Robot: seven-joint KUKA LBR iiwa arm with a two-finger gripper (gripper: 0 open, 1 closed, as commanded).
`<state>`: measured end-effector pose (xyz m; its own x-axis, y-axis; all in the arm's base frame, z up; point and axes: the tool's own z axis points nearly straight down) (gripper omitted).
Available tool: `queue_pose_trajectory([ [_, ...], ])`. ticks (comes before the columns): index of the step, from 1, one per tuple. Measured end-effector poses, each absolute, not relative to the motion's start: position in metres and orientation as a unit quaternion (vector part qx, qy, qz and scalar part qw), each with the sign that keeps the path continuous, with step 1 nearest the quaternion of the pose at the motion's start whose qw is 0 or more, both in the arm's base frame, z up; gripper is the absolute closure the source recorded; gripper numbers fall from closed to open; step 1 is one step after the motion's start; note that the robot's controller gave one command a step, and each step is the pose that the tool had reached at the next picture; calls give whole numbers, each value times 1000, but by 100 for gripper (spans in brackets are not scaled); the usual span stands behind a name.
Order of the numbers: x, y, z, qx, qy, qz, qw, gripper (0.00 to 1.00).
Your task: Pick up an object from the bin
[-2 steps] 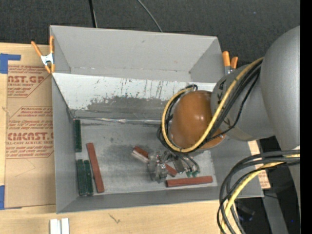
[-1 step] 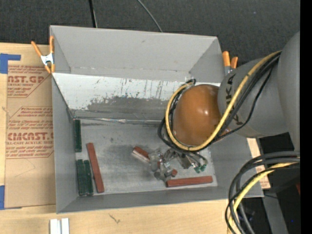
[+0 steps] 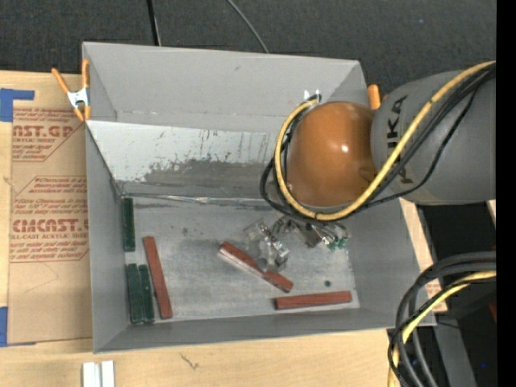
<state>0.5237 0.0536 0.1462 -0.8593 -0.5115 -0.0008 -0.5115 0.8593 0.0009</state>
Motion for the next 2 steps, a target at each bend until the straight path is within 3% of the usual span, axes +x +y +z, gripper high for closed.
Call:
queue_pose_trajectory([
  [1,538,15,211,-154,988,1,-1,100],
  [2,505,34,214,-198,980,-2,7,100],
])
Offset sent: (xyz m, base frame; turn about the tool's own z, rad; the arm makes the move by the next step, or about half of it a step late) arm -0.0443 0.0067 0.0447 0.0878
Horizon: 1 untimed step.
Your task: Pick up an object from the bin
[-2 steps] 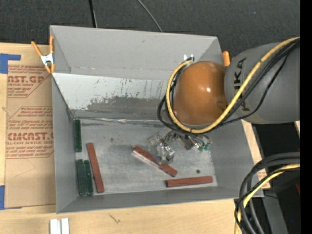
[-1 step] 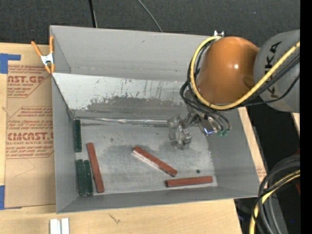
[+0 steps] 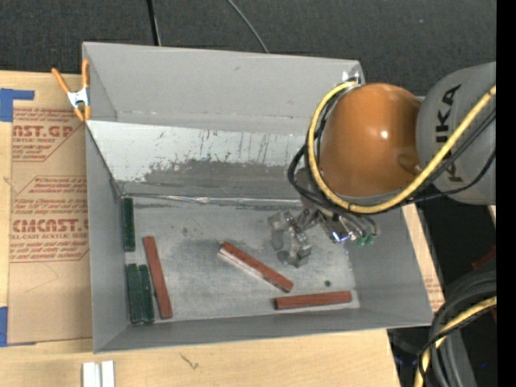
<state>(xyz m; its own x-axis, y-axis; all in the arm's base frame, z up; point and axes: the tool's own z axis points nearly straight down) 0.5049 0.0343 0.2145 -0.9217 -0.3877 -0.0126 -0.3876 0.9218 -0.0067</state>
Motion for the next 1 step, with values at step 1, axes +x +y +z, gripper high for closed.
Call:
queue_pose_trajectory([
  [1,546,103,166,-93,996,1,1,0],
])
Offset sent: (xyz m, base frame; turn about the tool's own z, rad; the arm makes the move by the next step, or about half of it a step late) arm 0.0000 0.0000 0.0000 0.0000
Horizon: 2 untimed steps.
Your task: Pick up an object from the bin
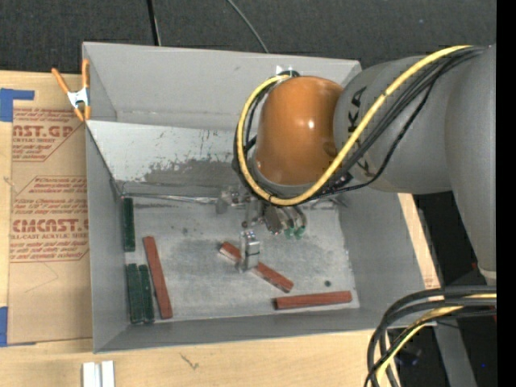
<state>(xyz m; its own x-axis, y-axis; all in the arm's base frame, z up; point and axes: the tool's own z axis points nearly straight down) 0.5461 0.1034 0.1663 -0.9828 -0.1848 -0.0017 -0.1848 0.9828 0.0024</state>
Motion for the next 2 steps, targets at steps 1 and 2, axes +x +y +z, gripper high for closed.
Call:
queue_pose_trajectory([
  [1,546,102,167,-92,996,1,1,0],
  [2,541,65,114,-68,998,1,4,0],
])
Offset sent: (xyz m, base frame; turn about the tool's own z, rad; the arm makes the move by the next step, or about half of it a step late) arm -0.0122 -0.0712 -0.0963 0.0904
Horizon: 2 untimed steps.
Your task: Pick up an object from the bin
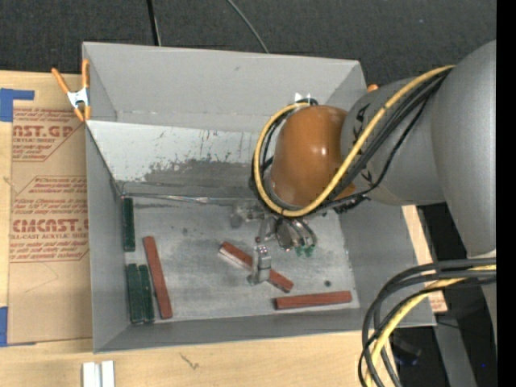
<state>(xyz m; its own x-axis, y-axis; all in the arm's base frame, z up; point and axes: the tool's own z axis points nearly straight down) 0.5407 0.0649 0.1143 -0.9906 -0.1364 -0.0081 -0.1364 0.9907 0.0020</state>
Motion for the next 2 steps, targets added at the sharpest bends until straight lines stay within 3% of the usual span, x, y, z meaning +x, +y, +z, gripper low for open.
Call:
queue_pose_trajectory([
  [1,506,71,70,-54,999,1,0,100],
  [2,506,71,70,-54,999,1,0,100],
])
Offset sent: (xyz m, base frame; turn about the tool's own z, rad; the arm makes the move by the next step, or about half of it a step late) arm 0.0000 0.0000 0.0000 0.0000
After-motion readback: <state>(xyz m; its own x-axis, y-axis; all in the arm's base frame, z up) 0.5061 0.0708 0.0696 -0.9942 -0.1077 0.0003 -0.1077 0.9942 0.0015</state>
